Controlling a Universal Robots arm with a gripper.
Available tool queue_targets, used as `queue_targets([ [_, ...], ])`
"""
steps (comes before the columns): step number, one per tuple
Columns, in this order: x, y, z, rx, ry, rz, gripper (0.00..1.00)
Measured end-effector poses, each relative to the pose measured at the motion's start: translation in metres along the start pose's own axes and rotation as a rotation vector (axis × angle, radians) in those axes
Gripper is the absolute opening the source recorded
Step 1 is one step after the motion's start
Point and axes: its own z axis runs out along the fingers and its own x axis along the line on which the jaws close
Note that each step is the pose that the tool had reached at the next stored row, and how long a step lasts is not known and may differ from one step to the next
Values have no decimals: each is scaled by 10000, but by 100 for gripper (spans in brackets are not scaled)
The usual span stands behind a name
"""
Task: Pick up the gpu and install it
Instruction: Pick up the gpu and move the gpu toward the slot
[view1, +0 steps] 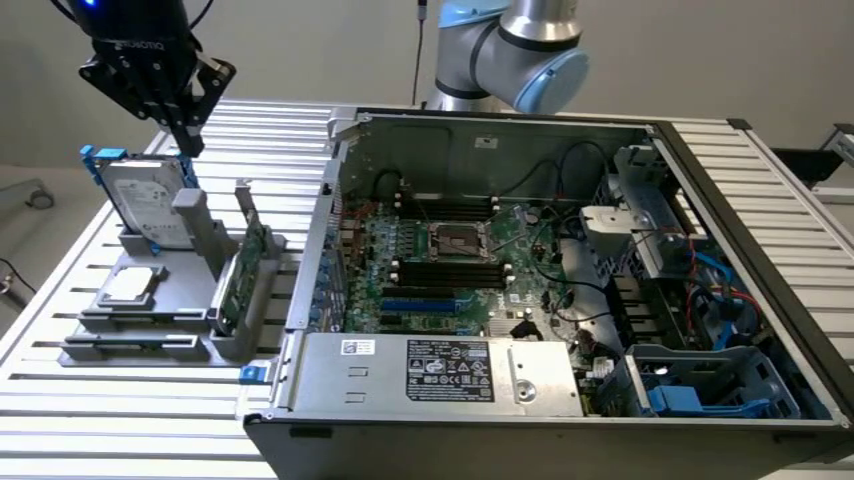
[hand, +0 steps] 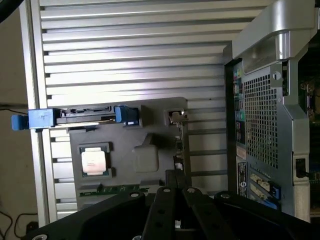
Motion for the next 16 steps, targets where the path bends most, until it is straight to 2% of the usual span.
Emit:
queue_targets([
  [12, -2, -33, -1, 1, 7, 0, 12],
  [14, -2, -39, -1, 0, 7, 0, 24],
  [15, -2, -43, -1, 0, 7, 0, 24],
  [16, -3, -46, -1, 0, 6, 0, 30],
])
